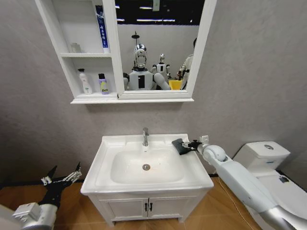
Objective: Move facial cleanser and shampoo from washbasin to cabinet, then wipe washbasin with towel.
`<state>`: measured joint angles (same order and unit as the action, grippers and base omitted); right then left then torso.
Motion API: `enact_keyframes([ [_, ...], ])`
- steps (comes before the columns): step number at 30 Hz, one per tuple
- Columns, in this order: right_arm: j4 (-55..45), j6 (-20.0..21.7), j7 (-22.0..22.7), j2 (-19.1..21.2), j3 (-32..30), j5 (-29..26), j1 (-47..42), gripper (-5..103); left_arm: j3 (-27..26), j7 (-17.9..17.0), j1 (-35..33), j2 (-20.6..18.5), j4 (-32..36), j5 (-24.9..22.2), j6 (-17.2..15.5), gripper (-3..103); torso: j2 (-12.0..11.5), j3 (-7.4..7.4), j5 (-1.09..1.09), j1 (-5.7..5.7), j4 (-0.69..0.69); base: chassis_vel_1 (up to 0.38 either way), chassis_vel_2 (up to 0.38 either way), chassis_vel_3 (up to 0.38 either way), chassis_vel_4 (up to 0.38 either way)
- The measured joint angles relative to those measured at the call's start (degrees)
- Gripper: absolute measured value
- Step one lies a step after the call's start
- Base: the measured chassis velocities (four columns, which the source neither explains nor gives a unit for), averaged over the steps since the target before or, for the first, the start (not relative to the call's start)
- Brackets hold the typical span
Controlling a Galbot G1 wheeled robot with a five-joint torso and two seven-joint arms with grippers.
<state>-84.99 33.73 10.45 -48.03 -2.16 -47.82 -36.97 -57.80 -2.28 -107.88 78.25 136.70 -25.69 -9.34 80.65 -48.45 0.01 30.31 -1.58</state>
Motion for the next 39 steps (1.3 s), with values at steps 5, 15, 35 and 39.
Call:
enact_keyframes([
  [5,1.66,1.29,0.86,-0.8,0.97,-0.63,1.06,89,0.0,0.0,0.0,0.0,0.0,0.0,0.0,100,0.0,0.0,0.0,0.0,-0.01,0.0,0.0,0.0,0.0],
  [15,3.79,1.74,0.48,-1.19,1.96,-0.69,1.35,83,0.0,0.0,0.0,0.0,0.0,0.0,0.0,100,0.0,0.0,0.0,0.0,-0.01,0.0,0.0,0.0,0.0],
  [35,6.33,1.51,-0.32,-2.39,3.03,0.22,2.43,58,0.0,0.0,0.0,0.0,0.0,0.0,0.0,100,0.01,0.0,0.0,0.0,-0.01,0.0,0.0,0.0,0.0],
  [39,6.65,1.5,-0.29,-2.68,3.03,0.29,2.43,57,0.0,0.0,0.0,0.0,0.0,0.0,0.0,100,0.01,0.0,0.0,0.0,-0.01,0.0,0.0,0.0,0.0],
])
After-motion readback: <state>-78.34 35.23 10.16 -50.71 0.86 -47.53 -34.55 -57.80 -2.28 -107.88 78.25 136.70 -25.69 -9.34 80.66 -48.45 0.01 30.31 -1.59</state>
